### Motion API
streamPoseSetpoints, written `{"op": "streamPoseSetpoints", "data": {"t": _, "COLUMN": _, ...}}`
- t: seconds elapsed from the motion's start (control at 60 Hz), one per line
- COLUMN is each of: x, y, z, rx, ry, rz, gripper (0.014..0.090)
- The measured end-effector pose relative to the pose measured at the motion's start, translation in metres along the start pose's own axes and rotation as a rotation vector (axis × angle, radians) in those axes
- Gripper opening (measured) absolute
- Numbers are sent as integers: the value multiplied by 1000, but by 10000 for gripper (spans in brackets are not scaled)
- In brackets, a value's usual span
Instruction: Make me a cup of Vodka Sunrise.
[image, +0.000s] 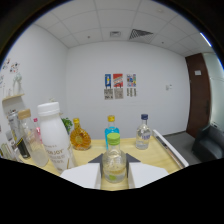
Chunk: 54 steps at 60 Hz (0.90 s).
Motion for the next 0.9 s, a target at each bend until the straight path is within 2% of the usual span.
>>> {"op": "streamPoseSetpoints", "data": {"t": 0.1, "x": 0, "y": -3, "z": -8, "rx": -3, "ry": -11, "rz": 13, "gripper": 356}}
{"op": "streamPoseSetpoints", "data": {"t": 0.283, "x": -1, "y": -34, "z": -56, "rx": 95, "ry": -32, "rz": 1, "gripper": 353}}
{"op": "streamPoseSetpoints", "data": {"t": 0.433, "x": -5, "y": -3, "z": -94, "rx": 105, "ry": -42, "rz": 24, "gripper": 351}}
{"op": "streamPoseSetpoints", "data": {"t": 0.567, "x": -5, "y": 84, "z": -101, "rx": 19, "ry": -37, "rz": 54, "gripper": 350}}
{"op": "streamPoseSetpoints", "data": {"t": 0.633, "x": -2, "y": 138, "z": -94, "rx": -78, "ry": -17, "rz": 63, "gripper": 351}}
{"op": "streamPoseSetpoints", "data": {"t": 0.733, "x": 3, "y": 196, "z": -85, "rx": -156, "ry": 4, "rz": 63, "gripper": 351}}
{"op": "streamPoseSetpoints", "data": {"t": 0.9, "x": 14, "y": 234, "z": -70, "rx": -198, "ry": 39, "rz": -7, "gripper": 351}}
